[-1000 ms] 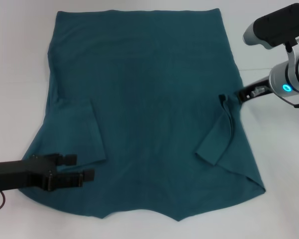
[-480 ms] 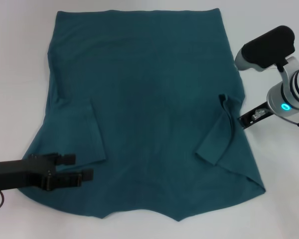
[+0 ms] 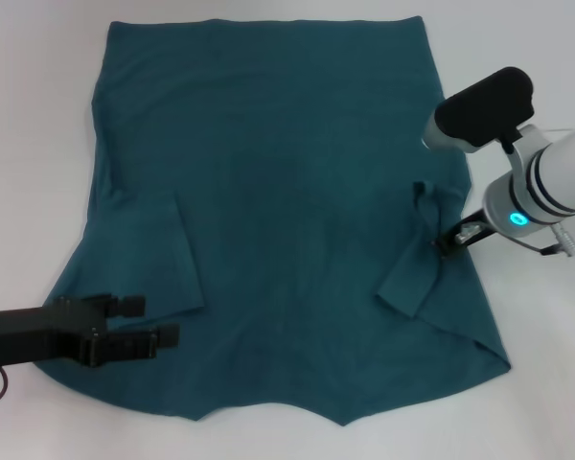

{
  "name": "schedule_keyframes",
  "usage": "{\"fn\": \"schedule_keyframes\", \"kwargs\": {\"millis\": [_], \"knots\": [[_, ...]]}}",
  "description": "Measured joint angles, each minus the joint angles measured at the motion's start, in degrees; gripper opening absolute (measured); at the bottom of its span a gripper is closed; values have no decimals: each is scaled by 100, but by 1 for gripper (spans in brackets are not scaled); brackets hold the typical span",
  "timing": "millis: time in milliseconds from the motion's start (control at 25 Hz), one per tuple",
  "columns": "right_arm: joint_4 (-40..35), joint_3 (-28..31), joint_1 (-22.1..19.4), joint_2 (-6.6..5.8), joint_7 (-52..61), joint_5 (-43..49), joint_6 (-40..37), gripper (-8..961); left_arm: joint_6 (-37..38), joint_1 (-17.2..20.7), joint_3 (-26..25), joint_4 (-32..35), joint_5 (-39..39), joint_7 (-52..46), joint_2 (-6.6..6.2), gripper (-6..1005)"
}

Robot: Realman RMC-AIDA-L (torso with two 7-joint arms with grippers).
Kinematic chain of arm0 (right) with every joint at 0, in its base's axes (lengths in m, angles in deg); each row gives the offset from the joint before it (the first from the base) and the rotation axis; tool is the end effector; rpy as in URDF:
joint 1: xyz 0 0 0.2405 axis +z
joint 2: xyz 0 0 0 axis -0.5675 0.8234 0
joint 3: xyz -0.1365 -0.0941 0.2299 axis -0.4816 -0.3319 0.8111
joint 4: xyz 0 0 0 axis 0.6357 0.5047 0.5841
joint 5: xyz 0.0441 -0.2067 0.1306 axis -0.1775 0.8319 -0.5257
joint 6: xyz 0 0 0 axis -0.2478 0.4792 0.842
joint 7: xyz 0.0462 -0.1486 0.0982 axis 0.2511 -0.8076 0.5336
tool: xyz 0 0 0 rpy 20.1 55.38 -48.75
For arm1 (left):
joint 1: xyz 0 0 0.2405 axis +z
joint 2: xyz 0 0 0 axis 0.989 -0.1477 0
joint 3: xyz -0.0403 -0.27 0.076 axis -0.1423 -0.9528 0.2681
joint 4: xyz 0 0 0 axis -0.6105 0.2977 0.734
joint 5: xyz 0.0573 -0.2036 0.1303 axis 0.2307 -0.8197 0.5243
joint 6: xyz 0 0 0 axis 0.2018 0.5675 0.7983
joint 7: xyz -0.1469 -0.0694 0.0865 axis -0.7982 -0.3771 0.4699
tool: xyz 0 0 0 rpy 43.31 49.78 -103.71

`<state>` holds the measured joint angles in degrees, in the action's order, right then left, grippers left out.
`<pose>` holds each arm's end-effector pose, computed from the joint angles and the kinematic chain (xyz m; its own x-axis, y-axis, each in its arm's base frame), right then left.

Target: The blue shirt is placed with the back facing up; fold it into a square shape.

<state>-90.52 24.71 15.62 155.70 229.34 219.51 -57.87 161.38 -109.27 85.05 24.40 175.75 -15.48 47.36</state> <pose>0.2775 0.5164 -0.0691 0.6564 -0.7544 -0.0026 -0.5518 -0.4778 -0.6835 -0.3017 0.3773 -0.0202 0.6867 0.5839 0.4330 0.6771 -0.7305 -0.0886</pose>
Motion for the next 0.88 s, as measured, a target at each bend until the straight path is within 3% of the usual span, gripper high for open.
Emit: {"fn": "schedule_keyframes", "kwargs": {"millis": [640,880], "knots": [[437,-28,238,-20,-469,-937,780,4,-25,-10,-9,9,-3,12,0,862],[-1,-25,241,-45,-368,-835,345,7,-51,-10,-9,9,-3,18,0,862]]}}
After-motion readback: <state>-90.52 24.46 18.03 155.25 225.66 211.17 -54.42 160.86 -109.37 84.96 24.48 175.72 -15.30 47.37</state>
